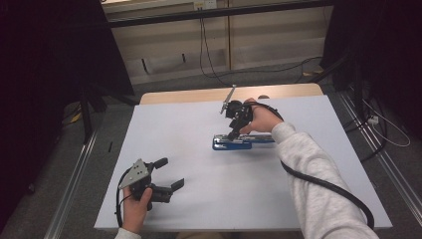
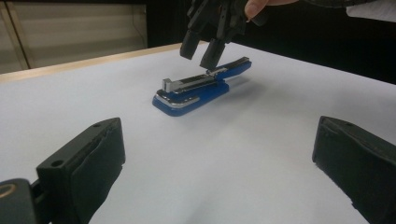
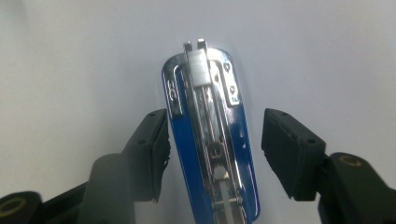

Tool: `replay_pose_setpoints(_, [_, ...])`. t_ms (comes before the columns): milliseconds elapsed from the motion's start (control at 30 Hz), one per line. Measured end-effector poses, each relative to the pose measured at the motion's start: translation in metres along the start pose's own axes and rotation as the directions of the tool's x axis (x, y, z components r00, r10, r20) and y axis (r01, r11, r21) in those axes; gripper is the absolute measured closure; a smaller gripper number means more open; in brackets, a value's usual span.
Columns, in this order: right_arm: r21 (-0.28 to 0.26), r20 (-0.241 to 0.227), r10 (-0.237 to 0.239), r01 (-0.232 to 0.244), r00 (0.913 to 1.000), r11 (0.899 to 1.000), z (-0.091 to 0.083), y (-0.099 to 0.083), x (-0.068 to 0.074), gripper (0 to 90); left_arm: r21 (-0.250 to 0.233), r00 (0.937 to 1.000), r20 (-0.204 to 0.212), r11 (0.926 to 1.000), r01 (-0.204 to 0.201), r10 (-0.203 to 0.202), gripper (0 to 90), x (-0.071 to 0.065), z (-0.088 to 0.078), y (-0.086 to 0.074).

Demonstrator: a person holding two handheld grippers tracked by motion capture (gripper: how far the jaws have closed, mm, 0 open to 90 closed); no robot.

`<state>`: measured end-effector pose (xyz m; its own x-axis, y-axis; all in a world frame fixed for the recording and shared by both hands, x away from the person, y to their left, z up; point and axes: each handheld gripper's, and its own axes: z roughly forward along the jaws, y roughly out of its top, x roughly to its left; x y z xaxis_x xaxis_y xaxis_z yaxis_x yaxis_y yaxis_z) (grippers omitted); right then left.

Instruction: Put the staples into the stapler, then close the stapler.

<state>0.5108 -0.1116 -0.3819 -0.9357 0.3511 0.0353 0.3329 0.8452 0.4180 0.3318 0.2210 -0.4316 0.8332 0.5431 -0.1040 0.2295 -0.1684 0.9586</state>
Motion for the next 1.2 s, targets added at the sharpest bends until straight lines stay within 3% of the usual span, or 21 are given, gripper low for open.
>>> replay_pose_setpoints(100, [-0.022, 0.001, 0.019, -0.018, 0.9998, 1.000, -0.002, -0.007, 0.000, 38.2, 0.009, 0.9999, 0.006, 0.9999, 0.009, -0.009, 2.6, 0.001, 0.004, 0.002])
replay_pose_setpoints(233, [-0.061, 0.025, 0.057, -0.056, 0.9981, 0.997, -0.007, -0.020, 0.000, 26.4, 0.036, 0.9998, -0.003, 0.9991, 0.021, -0.021, 2.6, 0.002, 0.014, 0.006])
replay_pose_setpoints(267, [-0.095, 0.038, 0.085, -0.081, 0.9956, 0.992, -0.010, -0.026, 0.000, 21.7, 0.047, 0.9995, 0.002, 0.9984, 0.031, -0.031, 2.6, 0.004, 0.019, 0.008])
replay_pose_setpoints(367, [-0.139, 0.042, 0.114, -0.107, 0.9926, 0.984, -0.016, -0.038, 0.000, 19.8, 0.052, 0.9995, -0.014, 0.9982, 0.030, -0.029, 2.8, 0.005, 0.024, 0.010])
replay_pose_setpoints(633, [-0.201, 0.055, 0.188, -0.173, 0.9807, 0.964, -0.028, -0.069, 0.003, 15.3, 0.099, 0.9985, -0.029, 0.9940, 0.048, -0.046, 2.7, 0.009, 0.045, 0.016])
replay_pose_setpoints(667, [-0.217, 0.064, 0.209, -0.191, 0.9757, 0.957, -0.032, -0.078, 0.003, 14.6, 0.115, 0.9978, -0.031, 0.9915, 0.061, -0.058, 2.7, 0.010, 0.051, 0.016])
replay_pose_setpoints(700, [-0.217, 0.064, 0.209, -0.191, 0.9757, 0.957, -0.032, -0.078, 0.003, 14.6, 0.115, 0.9978, -0.031, 0.9915, 0.061, -0.058, 2.7, 0.010, 0.051, 0.016])
replay_pose_setpoints(733, [-0.234, 0.072, 0.233, -0.210, 0.9699, 0.949, -0.034, -0.088, 0.003, 13.6, 0.138, 0.9978, -0.040, 0.9887, 0.058, -0.053, 2.8, 0.011, 0.057, 0.016])
replay_pose_setpoints(867, [-0.251, 0.079, 0.266, -0.239, 0.9606, 0.938, -0.037, -0.101, 0.004, 12.3, 0.146, 0.9981, -0.044, 0.9881, 0.050, -0.044, 2.9, 0.013, 0.062, 0.018])
replay_pose_setpoints(900, [-0.265, 0.085, 0.286, -0.255, 0.9545, 0.930, -0.039, -0.109, 0.006, 11.9, 0.146, 0.9977, -0.044, 0.9877, 0.057, -0.051, 2.9, 0.013, 0.064, 0.018])
replay_pose_setpoints(1033, [-0.273, 0.111, 0.304, -0.265, 0.9461, 0.925, -0.040, -0.119, 0.009, 11.1, 0.159, 0.9965, -0.053, 0.9846, 0.072, -0.064, 3.0, 0.015, 0.072, 0.020])
replay_pose_setpoints(1067, [-0.286, 0.121, 0.322, -0.277, 0.9391, 0.917, -0.041, -0.127, 0.012, 10.7, 0.180, 0.9968, -0.058, 0.9816, 0.065, -0.055, 3.0, 0.016, 0.075, 0.021])
replay_pose_setpoints(1167, [-0.291, 0.126, 0.329, -0.282, 0.9359, 0.914, -0.041, -0.133, 0.015, 10.8, 0.187, 0.9964, -0.061, 0.9798, 0.069, -0.059, 3.0, 0.017, 0.079, 0.022])
replay_pose_setpoints(1200, [-0.293, 0.133, 0.342, -0.293, 0.9303, 0.910, -0.041, -0.137, 0.017, 10.8, 0.186, 0.9960, -0.059, 0.9795, 0.076, -0.066, 3.0, 0.017, 0.081, 0.022])
